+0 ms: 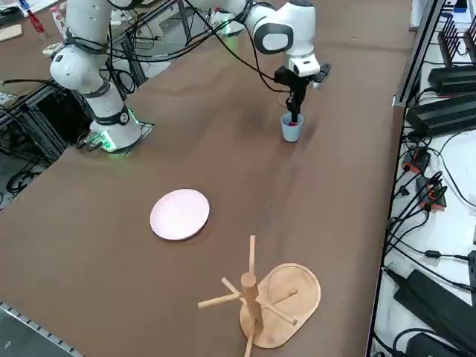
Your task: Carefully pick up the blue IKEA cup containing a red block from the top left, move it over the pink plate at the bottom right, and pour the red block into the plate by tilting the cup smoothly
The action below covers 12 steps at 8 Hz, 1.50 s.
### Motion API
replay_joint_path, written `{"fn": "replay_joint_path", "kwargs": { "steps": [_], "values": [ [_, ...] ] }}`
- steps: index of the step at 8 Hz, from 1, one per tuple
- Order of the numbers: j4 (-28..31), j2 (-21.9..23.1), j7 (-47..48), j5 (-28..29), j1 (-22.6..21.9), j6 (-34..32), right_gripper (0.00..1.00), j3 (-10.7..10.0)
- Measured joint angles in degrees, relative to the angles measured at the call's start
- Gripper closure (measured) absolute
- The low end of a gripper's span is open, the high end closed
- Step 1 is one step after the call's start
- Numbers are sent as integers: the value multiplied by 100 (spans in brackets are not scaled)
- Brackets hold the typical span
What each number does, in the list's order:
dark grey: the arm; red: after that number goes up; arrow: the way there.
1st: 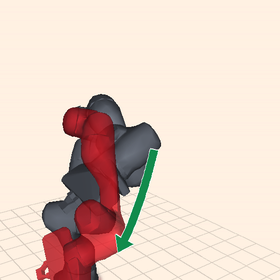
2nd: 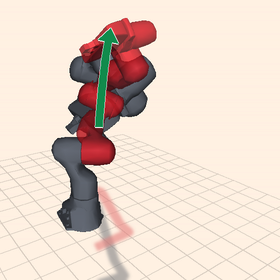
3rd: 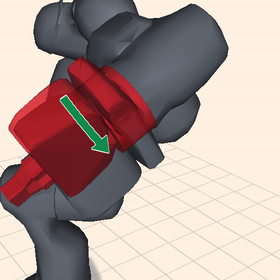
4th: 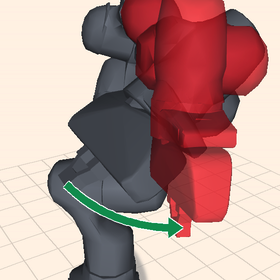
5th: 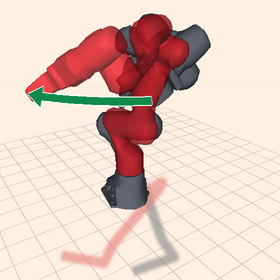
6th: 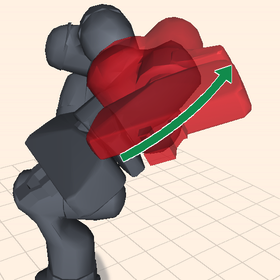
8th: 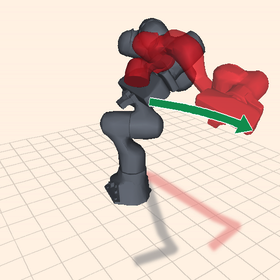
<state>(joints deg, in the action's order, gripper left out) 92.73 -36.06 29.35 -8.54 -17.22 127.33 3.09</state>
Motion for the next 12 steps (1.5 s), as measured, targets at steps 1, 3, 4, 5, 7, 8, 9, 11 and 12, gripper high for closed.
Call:
{"fn": "replay_joint_path", "kwargs": {
  "steps": [1, 3, 4, 5, 7, 8, 9, 11, 12],
  "values": [
    [-34, 76, -67, -13, 28, -291, 98, -18],
    [-65, 397, -207, -39, 138, -940, 98, -39],
    [-64, 604, -340, -53, 245, -1175, 98, -51],
    [-60, 834, -553, -67, 390, -1346, 98, -66],
    [28, 1314, -1111, -72, 826, -1603, 98, -90],
    [193, 1566, -1340, -73, 1061, -1632, 98, -93],
    [422, 1804, -1514, -71, 1261, -1632, 98, -93],
    [1023, 2232, -1744, -68, 1561, -1456, 98, -89],
    [1459, 2468, -1946, -67, 1711, -1150, 98, -89]
  ]
}}
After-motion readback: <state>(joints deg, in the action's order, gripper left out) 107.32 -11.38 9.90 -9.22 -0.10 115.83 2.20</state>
